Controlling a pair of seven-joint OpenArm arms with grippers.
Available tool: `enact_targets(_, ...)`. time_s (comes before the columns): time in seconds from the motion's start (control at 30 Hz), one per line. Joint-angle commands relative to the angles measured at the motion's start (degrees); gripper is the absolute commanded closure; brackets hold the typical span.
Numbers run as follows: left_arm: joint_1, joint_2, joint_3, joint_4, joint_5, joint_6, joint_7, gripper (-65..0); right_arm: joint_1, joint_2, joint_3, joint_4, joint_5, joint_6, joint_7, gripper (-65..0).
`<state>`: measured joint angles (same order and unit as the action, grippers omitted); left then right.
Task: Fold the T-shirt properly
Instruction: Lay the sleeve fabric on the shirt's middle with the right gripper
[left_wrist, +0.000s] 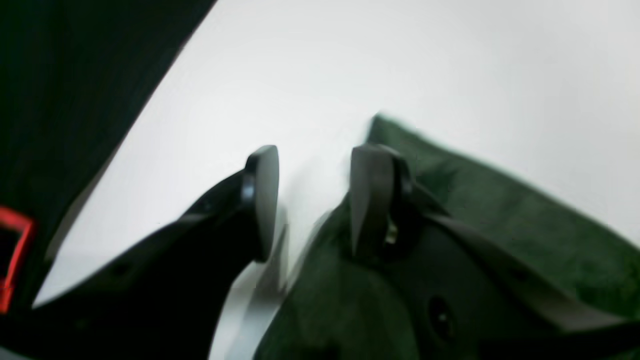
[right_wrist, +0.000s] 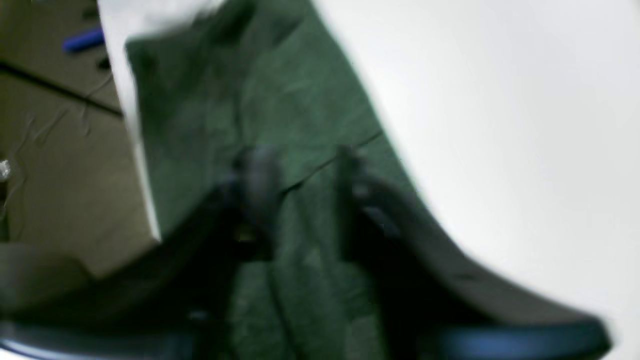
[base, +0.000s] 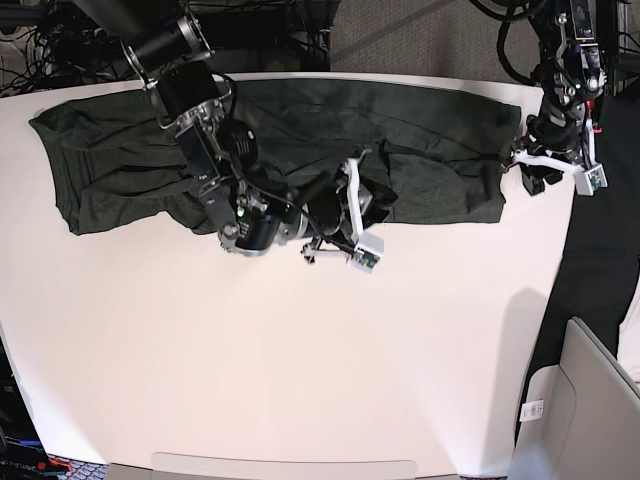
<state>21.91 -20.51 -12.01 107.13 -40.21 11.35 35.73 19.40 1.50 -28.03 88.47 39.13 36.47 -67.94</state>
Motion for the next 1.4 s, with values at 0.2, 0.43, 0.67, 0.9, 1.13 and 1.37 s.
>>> enact_targets(0.2, 0.9, -0.81, -0.17, 0.78, 0.07, -0.67, -1.75, -24.2, -3.0, 2.41, 0.38, 2.83, 0.56, 0.23, 1.0, -0.2)
enact_targets(0.43, 0.55, -0.81, 0.27, -1.15, 0.07, -0.67, 2.21, -25.5, -6.08, 3.65, 3.64, 4.33, 0.56, 0.23, 0.82, -0.2)
enact_targets(0.67, -2.61, -0.81, 0.36, -3.79, -0.1, -2.17, 11.09, -28.1, -6.96, 4.79, 4.95, 4.76, 0.65, 0.23, 0.73, -0.2)
enact_targets(0.9, -2.7, -2.04, -0.25, -1.15, -0.1, -10.61, 14.6, -31.3, -7.22, 4.88, 4.95, 5.56, 0.56, 0.23, 0.82, -0.2)
enact_targets(1.13, -3.76, -4.67, -0.17, -1.24, -0.1, -10.7, 15.22, -31.4, -7.31, 4.88, 4.95, 5.56, 0.56, 0.23, 0.82, -0.2)
enact_targets(1.37, -3.67, -7.66, 0.36, -1.77, -0.28, -10.87, 15.31, -32.7, -7.31, 4.88, 4.95, 5.56, 0.56, 0.23, 0.73, -0.2)
